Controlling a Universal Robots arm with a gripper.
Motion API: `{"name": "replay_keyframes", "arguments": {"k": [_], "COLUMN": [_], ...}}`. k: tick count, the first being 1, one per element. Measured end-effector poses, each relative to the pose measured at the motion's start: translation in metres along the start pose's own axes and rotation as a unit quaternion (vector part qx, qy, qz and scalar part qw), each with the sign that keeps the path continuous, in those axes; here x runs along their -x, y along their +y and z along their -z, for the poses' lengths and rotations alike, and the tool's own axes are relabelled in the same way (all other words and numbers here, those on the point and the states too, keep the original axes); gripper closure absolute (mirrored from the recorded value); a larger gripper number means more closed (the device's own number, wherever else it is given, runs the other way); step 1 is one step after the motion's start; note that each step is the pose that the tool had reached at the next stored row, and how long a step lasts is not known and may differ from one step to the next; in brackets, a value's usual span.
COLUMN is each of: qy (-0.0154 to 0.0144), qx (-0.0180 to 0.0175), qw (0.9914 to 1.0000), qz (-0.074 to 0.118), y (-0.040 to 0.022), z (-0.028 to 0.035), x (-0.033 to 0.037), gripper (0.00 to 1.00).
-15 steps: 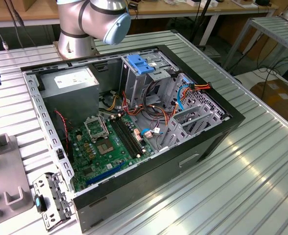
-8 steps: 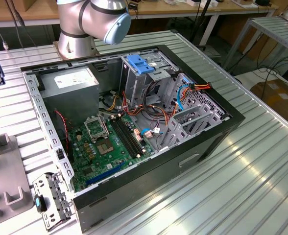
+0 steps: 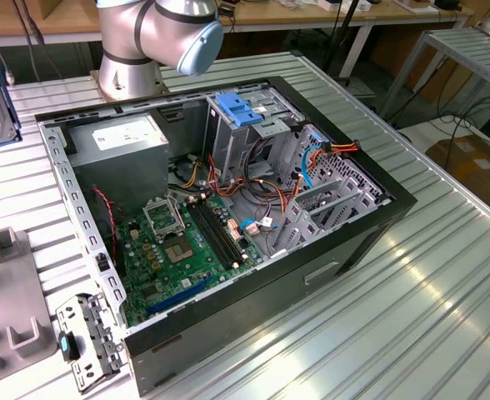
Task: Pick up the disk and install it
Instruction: 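Pick up the disk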
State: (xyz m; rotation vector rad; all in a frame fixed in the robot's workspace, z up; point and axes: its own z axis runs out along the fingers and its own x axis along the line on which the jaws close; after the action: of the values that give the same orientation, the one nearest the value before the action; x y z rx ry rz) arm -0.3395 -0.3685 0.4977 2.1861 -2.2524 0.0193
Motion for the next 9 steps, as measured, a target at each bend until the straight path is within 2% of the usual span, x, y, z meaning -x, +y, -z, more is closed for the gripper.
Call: {"name": "replay_keyframes", "arguments": {"k": [3,9], "qy": [0.0,0.0], "qx": [-0.0001,0.0], "qw": [1.0,1.0], "qz": [0.0,0.0], "y": [-0.0033,-0.0057], "z": [-0.0001,-0.0002], "x": [-0.0012,-0.0116], "gripper": [0.63,0.63]}}
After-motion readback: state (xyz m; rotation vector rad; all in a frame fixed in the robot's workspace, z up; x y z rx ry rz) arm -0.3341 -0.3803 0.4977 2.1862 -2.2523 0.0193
